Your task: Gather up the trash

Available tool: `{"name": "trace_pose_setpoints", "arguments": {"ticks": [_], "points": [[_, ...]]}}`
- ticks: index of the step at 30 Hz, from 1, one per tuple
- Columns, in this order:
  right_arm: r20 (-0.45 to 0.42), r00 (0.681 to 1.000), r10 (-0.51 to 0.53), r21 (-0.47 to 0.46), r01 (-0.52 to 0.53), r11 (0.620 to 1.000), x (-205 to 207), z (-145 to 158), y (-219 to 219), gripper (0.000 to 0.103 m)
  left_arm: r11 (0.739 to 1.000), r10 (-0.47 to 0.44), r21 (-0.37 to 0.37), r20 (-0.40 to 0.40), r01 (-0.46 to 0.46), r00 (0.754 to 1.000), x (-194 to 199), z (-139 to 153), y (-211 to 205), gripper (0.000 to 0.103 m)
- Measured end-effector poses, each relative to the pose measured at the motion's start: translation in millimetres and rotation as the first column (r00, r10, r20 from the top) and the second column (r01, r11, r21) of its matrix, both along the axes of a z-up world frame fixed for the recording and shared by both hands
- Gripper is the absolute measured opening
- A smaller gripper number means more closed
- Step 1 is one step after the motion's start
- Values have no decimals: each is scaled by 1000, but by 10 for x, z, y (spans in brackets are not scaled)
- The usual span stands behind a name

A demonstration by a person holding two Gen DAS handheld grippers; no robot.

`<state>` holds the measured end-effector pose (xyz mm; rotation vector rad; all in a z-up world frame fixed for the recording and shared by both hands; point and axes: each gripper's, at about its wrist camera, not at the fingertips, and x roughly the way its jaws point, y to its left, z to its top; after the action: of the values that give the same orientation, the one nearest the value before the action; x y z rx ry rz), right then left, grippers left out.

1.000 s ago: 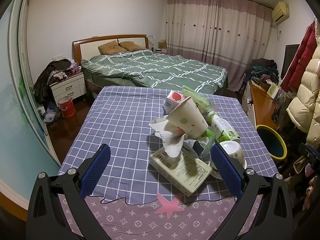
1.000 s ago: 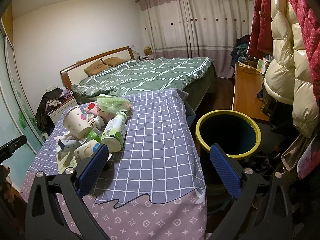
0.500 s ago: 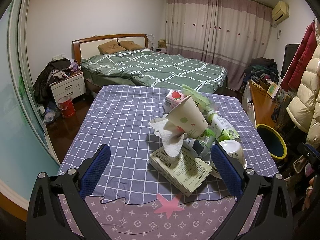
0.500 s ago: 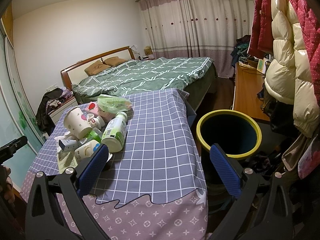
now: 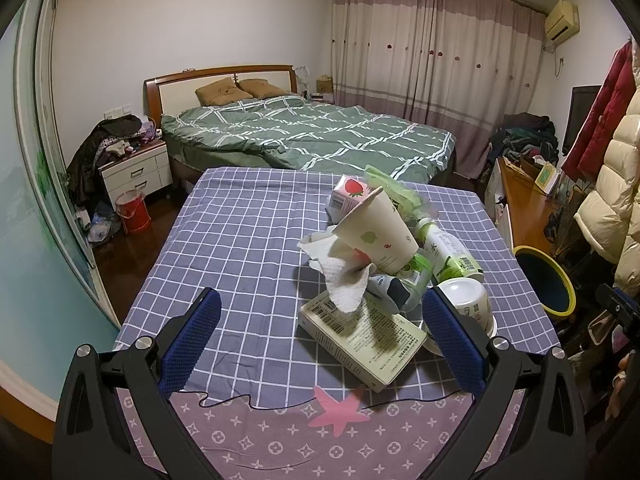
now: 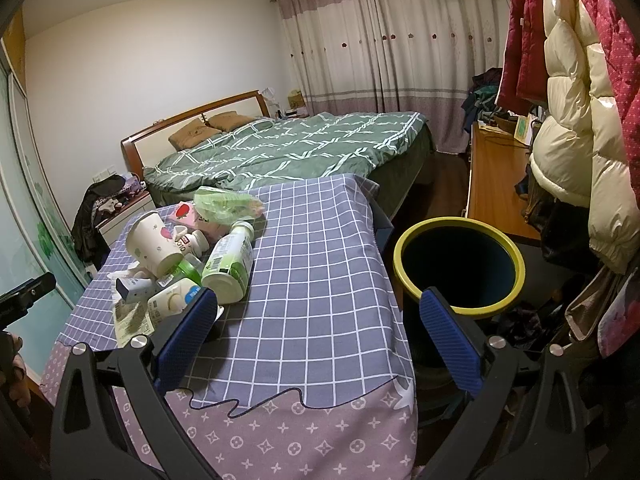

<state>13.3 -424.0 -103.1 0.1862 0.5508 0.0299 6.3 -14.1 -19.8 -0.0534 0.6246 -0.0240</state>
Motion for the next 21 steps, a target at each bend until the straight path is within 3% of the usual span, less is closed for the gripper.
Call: {"name": "trace_pose_setpoints", "arguments": {"ticks": [10,21], "points": [[-32,999,5,14,-5,1000,111,-86,-35,97,1000,2,1,-27,-2,1000,217,-97,13,99],[-21,998,65,-31,-66,997,661,38,126,97,999,1,-51,5,-1,1000,807,-77,194,99]]}}
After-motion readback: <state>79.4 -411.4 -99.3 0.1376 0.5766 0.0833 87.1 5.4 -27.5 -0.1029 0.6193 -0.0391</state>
